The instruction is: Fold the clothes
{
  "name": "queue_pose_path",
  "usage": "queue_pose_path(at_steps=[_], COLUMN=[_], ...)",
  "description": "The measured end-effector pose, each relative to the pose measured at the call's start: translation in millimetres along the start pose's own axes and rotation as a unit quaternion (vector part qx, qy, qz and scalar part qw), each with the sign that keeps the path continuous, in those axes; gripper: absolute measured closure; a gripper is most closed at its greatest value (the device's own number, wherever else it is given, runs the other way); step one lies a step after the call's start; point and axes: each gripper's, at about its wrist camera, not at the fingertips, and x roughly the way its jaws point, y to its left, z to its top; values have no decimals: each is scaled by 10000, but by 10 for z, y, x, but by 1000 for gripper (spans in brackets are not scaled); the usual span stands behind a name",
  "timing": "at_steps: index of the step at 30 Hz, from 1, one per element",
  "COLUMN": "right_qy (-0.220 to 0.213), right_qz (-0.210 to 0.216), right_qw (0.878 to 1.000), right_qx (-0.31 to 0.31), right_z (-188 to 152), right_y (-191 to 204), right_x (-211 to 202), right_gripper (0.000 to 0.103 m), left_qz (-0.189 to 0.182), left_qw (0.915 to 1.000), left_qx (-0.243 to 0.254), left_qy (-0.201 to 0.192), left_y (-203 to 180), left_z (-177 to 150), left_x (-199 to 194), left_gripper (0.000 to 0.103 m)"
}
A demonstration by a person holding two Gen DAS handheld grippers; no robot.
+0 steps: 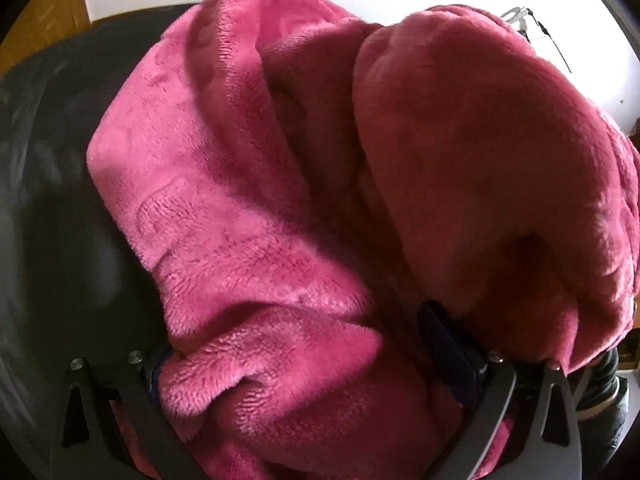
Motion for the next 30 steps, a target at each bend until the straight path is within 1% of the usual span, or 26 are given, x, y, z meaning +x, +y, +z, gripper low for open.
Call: queue_pose_path(at_steps=[5, 11, 16, 18, 21, 23, 25, 28, 30], right_qy=[235, 345, 390, 363, 302, 139, -131, -543, -717], right_qz=[-38, -4, 66, 87, 108, 39, -55, -201, -331], right_qw=[9987, 9971, 9962, 9958, 9952, 9951, 9948, 9921, 9897], right_qx=[-459, -678, -782, -831, -921, -977, -1005, -1115, -1192], right_z=[-356, -980, -1571, -1745, -1971, -2046, -2055, -1970, -1882], right_y=[-29, -209, -466, -584, -760, -840, -904, -943, -992], right_x=[-56, -223, -406, -479, -586, -659, -772, -972, -1059], right_gripper=[26, 26, 26, 26, 26, 25, 25, 26, 26], left_qz=[31, 31, -7, -18, 43, 147, 307, 419, 463], left_qw=[9997, 9992, 9989, 9988, 9989, 9986, 9973, 9930, 9894], left_qx=[-174, -297, -362, -393, -426, -499, -629, -839, -966], left_qy=[160, 259, 303, 290, 209, 56, -224, -716, -976], left_y=[36, 6, -13, -9, 2, 31, 85, 193, 271], left_z=[-511, -1290, -1971, -2228, -2493, -2590, -2615, -2547, -2445], left_x=[-21, -53, -68, -74, -110, -183, -344, -661, -841], left_gripper=[1, 1, 1, 1, 1, 1, 1, 1, 0])
